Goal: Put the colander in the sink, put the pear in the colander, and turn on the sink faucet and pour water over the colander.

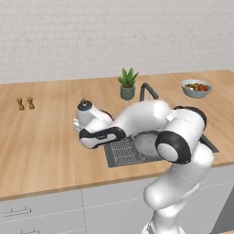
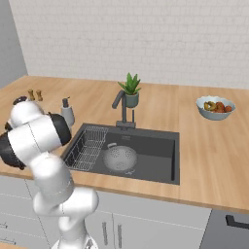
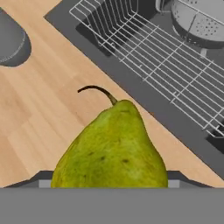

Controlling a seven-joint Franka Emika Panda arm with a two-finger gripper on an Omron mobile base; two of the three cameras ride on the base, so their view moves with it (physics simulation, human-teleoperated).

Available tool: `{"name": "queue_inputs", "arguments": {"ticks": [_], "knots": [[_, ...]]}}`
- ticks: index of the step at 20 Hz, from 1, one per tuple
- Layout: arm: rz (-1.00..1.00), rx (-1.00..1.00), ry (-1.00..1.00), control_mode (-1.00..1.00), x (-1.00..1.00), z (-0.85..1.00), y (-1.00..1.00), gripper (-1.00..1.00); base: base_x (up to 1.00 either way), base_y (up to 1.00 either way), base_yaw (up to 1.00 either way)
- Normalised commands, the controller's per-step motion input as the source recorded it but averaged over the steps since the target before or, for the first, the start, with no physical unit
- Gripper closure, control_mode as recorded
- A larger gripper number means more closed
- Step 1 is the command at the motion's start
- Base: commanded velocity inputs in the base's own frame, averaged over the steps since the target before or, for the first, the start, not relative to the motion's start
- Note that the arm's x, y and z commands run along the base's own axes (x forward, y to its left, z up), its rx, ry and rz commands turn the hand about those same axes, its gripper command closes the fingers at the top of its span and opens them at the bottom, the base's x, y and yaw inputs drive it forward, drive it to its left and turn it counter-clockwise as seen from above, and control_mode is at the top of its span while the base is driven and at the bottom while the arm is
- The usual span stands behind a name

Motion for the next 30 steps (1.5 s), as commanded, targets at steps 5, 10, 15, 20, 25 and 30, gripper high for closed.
{"name": "queue_inputs", "arguments": {"ticks": [5, 10, 15, 20, 25, 30], "knots": [[0.03, 0.00, -0.14, -1.00, -0.57, 0.90, -1.00, 1.00, 0.00, 0.00, 0.00], [0.05, 0.04, -0.02, -1.00, -0.54, 0.96, -1.00, 1.00, 0.00, 0.00, 0.00], [0.10, 0.04, 0.00, -1.00, -0.62, 0.83, -1.00, 1.00, 0.00, 0.00, 0.00], [0.18, 0.00, 0.00, -1.00, -0.72, 0.41, -1.00, 1.00, 0.00, 0.00, 0.00], [0.24, 0.00, 0.00, -1.00, -0.59, 0.06, -1.00, 1.00, 0.00, 0.00, 0.00], [0.30, 0.00, 0.00, -1.00, -0.34, 0.00, -1.00, 1.00, 0.00, 0.00, 0.00]]}}
